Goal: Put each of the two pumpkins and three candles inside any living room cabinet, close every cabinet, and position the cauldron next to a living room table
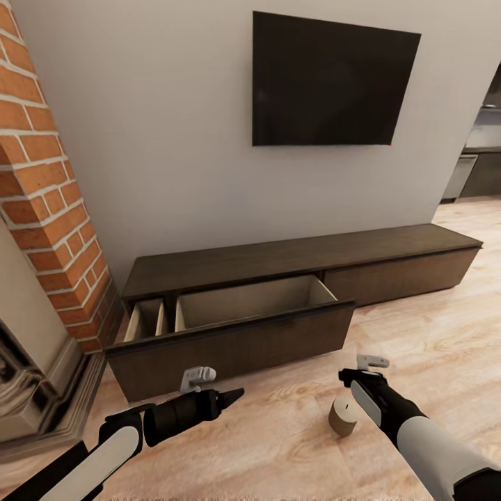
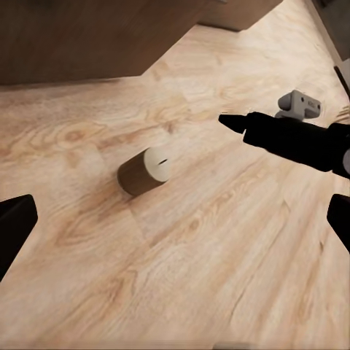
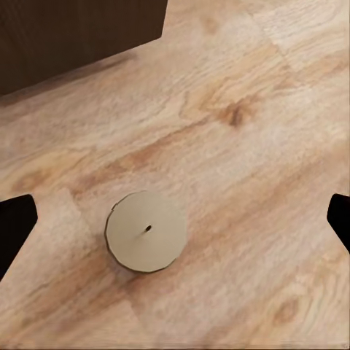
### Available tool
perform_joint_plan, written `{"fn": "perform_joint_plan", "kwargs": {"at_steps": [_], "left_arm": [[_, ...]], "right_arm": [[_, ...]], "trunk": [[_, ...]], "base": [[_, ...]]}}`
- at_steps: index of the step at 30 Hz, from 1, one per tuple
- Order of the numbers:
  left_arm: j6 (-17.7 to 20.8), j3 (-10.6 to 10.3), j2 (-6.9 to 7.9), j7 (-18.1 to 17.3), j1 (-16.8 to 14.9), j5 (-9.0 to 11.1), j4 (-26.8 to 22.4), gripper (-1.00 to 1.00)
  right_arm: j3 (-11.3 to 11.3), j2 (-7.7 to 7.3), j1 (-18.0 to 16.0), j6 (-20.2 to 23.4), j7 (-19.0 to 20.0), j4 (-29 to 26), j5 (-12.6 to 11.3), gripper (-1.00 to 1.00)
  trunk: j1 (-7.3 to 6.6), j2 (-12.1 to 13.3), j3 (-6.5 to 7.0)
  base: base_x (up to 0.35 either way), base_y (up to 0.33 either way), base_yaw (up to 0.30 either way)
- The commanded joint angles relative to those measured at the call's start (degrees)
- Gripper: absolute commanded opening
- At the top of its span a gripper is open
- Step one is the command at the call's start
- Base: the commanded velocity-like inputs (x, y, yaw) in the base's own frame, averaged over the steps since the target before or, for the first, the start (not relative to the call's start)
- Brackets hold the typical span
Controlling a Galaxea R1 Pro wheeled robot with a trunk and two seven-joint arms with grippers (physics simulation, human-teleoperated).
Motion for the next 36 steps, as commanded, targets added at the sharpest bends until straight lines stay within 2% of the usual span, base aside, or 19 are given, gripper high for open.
{"fn": "perform_joint_plan", "kwargs": {"at_steps": [1, 9, 25, 36], "left_arm": [[0.0, -0.1, 0.04, 0.5, -0.1, 0.6, -0.1, 1.00], [0.0, -0.1, 0.04, -1.0, -0.1, 0.6, -0.1, 1.00], [0.0, -0.1, 0.04, -1.0, -0.1, 0.6, -0.1, 1.00], [0.1, 0.0, 0.04, -1.0, -0.1, 0.6, 0.0, 1.00]], "right_arm": [[0.5, -0.08, 0.0, 0.5, -0.3, -0.1, -0.4, 1.00], [0.5, -0.07, -0.1, 1.2, 0.0, 0.0, -0.3, 1.00], [0.7, -0.02, 0.0, 0.9, 0.1, 0.0, 0.1, 1.00], [0.9, 0.03, 0.0, 0.7, 2.0, -0.2, 0.1, 1.00]], "trunk": [[0.01, 0.0, -0.29], [0.22, -0.2, -2.06], [0.63, -0.4, -5.60], [0.91, -0.5, -8.04]], "base": [[0.000, 0.000, 0.000], [0.000, 0.000, 0.000], [0.000, 0.000, 0.000], [0.000, 0.000, 0.000]]}}
